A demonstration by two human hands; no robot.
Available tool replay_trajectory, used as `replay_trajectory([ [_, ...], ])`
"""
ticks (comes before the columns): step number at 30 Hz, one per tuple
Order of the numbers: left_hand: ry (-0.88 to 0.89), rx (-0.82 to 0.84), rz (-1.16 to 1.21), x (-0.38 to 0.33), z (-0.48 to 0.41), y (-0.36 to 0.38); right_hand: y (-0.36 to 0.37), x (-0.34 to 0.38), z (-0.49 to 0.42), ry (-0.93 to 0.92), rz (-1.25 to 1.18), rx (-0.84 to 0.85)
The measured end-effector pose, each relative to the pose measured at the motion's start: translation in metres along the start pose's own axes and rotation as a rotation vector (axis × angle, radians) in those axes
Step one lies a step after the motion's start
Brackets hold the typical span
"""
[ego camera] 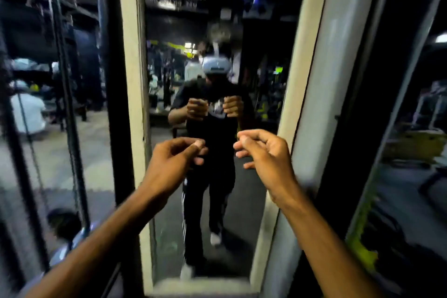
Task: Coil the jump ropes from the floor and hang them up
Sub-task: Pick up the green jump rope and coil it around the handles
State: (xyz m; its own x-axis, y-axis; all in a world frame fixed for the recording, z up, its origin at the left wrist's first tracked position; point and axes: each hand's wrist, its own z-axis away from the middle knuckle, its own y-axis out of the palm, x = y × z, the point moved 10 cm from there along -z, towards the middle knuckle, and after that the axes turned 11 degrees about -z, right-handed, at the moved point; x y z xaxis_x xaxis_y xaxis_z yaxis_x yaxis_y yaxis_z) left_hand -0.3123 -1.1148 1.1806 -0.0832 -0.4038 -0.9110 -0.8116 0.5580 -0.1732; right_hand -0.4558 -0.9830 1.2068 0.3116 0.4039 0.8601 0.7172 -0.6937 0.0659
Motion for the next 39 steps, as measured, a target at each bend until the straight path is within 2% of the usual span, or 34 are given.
replay_trajectory([
  [4, -0.331, -0.066, 0.008, 0.125, 0.133, -0.008, 0.008, -0.112, 0.121, 0.316, -0.022, 0.085],
  [9, -0.649, -0.241, -0.032, 0.216, 0.315, -0.058, 0.046, -0.200, 0.275, 0.640, -0.049, 0.225],
  [14, -0.918, -0.378, -0.121, 0.281, 0.466, -0.125, 0.115, -0.251, 0.399, 0.853, -0.035, 0.429],
  [20, -1.168, -0.518, -0.094, 0.349, 0.584, -0.192, 0.198, -0.305, 0.513, 1.028, 0.022, 0.605],
  [25, -1.310, -0.438, -0.127, 0.449, 0.648, -0.233, 0.245, -0.396, 0.610, 1.165, 0.127, 0.630],
  [30, -1.416, -0.271, -0.171, 0.604, 0.707, -0.252, 0.271, -0.530, 0.716, 1.285, 0.262, 0.597],
  [34, -1.495, -0.156, -0.225, 0.744, 0.778, -0.233, 0.266, -0.665, 0.812, 1.341, 0.397, 0.604],
  [39, -1.547, -0.107, -0.187, 0.912, 0.869, -0.168, 0.235, -0.847, 0.932, 1.329, 0.610, 0.629],
])
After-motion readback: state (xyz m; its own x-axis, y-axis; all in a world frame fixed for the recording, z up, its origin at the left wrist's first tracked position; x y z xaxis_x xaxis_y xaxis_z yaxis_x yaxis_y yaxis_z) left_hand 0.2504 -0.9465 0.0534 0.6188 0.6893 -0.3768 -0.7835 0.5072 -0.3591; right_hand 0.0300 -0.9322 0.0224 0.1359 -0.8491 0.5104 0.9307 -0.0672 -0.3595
